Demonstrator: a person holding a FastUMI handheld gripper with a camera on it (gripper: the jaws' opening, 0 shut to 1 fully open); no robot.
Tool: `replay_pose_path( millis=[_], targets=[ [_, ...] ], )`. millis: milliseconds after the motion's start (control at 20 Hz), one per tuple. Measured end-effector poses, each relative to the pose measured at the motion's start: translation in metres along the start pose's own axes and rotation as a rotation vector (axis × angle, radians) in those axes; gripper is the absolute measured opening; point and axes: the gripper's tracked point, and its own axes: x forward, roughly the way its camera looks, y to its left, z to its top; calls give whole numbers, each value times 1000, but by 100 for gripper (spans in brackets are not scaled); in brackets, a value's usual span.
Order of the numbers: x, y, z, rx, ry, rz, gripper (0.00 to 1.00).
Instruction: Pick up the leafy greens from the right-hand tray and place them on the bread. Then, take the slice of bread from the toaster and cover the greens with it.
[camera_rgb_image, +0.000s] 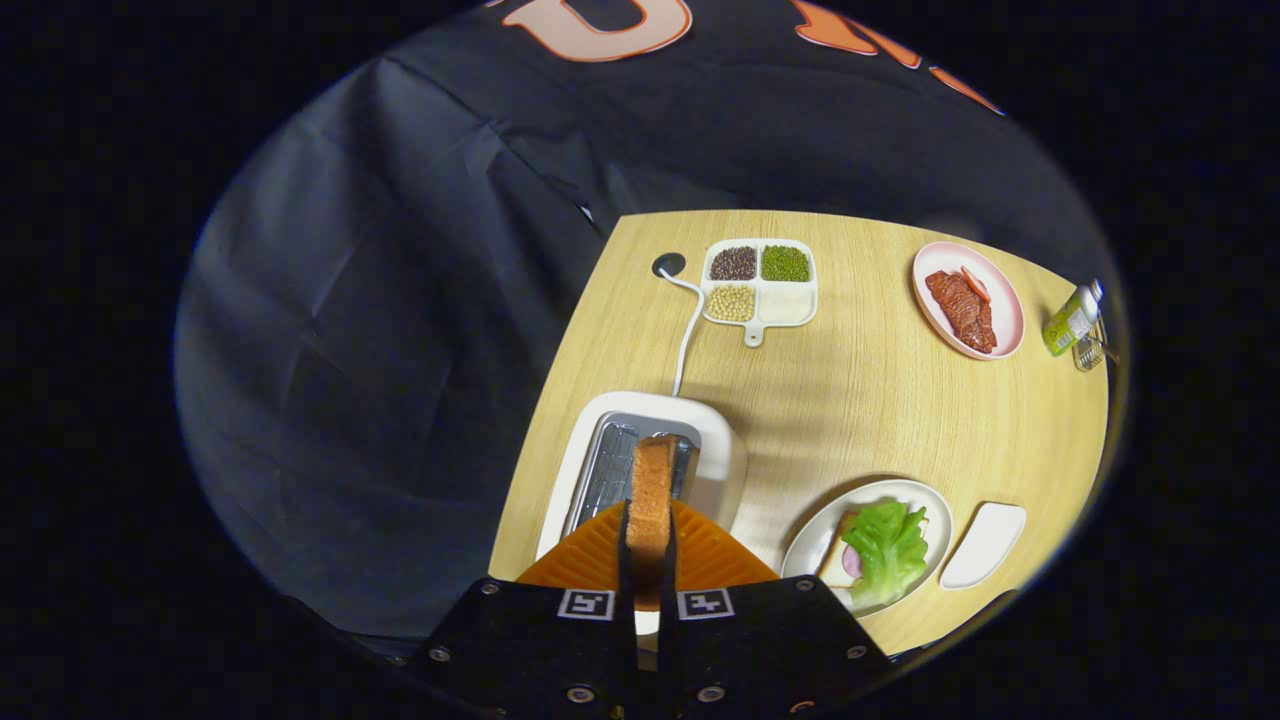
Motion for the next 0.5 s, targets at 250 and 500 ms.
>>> replay_pose_path(
  millis=[250,500],
  targets=[
    [-42,-27,3,38,-84,78,8],
    [-64,-71,-13,46,-117,91,9]
  ],
)
